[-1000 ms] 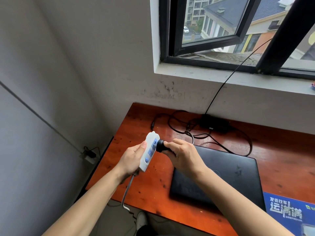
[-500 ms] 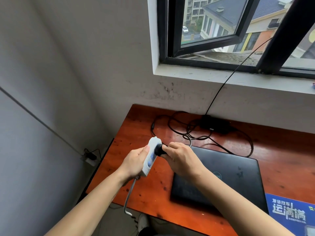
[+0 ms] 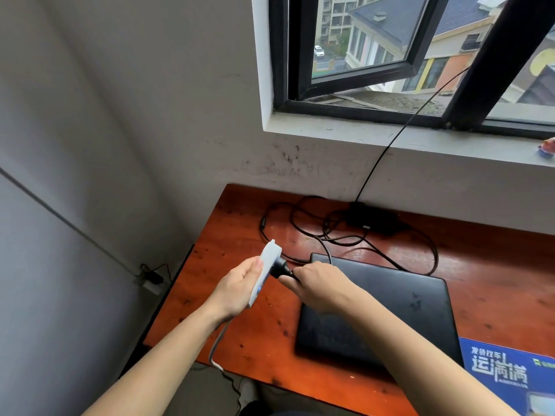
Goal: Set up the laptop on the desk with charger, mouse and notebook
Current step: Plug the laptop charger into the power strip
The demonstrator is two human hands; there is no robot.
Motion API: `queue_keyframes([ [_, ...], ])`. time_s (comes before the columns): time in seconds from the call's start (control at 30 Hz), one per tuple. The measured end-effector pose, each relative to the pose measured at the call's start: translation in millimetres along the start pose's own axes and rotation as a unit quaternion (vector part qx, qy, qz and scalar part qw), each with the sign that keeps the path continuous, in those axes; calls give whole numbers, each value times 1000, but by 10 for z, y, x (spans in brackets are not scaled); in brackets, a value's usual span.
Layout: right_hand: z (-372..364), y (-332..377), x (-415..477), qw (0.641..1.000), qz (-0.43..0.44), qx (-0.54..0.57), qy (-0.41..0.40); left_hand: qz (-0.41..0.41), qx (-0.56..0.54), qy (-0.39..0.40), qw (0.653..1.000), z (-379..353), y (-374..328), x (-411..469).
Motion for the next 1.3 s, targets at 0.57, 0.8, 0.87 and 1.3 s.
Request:
queue_keyframes([
  [0.57, 152, 125, -64, 983, 144, 27, -109, 39, -210, 55, 975, 79, -77, -68],
  [0.8, 182, 129, -56, 984, 144, -44, -98, 77, -157, 54, 983, 81, -150, -36],
  [0.87, 237, 169, -55, 979, 153, -93, -98, 94, -148, 46, 983, 50, -133, -43],
  [1.3, 242, 184, 71, 980, 127, -92, -119, 87, -188, 57, 977, 120, -91, -9],
])
Point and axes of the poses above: each hand's wrist, its own x-axis towards the middle knuckle, its own z-axis out of the back of the hand, y = z × x, the point moved 2 cm from there along x, towards the middle knuckle, and after that the axes turned 11 degrees about y, right-handed, at the moved point
